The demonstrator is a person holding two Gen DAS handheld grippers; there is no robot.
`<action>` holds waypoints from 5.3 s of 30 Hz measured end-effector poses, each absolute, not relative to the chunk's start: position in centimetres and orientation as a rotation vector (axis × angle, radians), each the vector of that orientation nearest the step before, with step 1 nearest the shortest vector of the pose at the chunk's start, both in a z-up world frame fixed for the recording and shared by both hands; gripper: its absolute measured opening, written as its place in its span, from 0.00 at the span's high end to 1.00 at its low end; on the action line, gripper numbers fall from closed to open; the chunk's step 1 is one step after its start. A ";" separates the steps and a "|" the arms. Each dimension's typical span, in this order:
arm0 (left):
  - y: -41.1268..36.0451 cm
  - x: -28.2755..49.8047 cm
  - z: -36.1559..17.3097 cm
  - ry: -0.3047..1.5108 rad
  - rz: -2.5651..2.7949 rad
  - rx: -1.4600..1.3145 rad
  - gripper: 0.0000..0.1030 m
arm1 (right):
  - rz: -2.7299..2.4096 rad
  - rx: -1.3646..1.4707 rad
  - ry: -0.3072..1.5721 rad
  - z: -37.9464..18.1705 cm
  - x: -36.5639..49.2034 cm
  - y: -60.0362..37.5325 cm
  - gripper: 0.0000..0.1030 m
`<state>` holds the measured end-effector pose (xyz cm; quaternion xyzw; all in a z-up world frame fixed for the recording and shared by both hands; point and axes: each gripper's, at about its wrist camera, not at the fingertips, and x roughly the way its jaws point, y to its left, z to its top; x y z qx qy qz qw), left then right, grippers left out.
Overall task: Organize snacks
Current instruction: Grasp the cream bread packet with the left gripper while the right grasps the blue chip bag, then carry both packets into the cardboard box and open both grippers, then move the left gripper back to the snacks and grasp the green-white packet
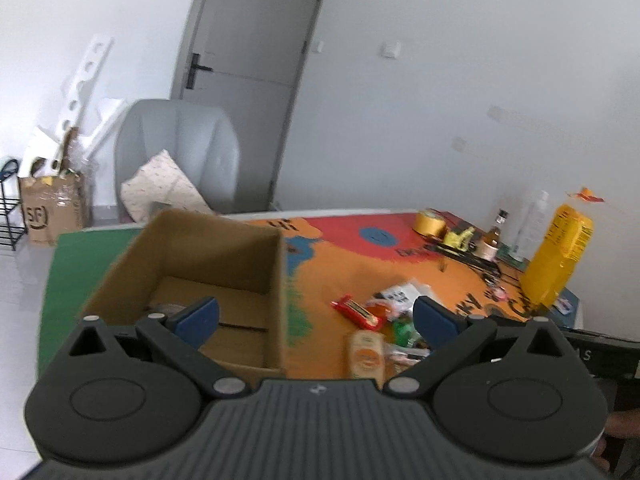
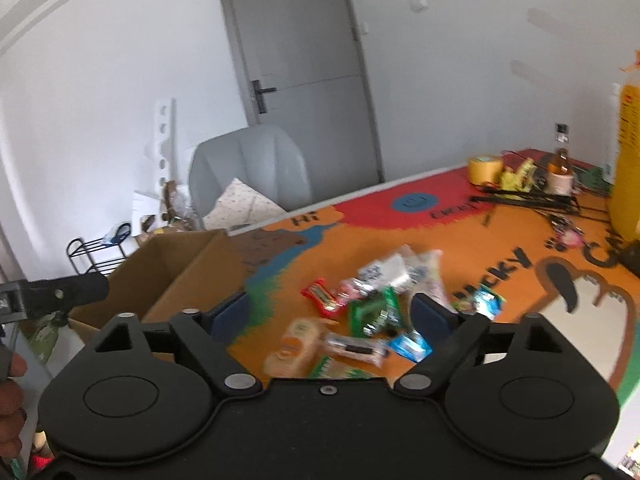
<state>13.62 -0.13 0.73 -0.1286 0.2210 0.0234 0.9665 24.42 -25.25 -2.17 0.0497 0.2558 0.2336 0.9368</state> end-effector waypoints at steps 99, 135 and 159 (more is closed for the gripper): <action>-1.8 20.6 -1.4 0.536 0.049 -0.188 0.67 | 0.592 0.148 0.512 -4.9 28.5 -22.3 0.74; 9.1 17.9 -1.1 0.511 0.291 -0.300 0.42 | 0.793 0.069 0.486 -2.3 27.8 -10.7 0.74; 8.7 15.8 -0.1 0.456 0.316 -0.294 0.09 | 0.740 0.105 0.527 -1.9 26.6 -13.0 0.54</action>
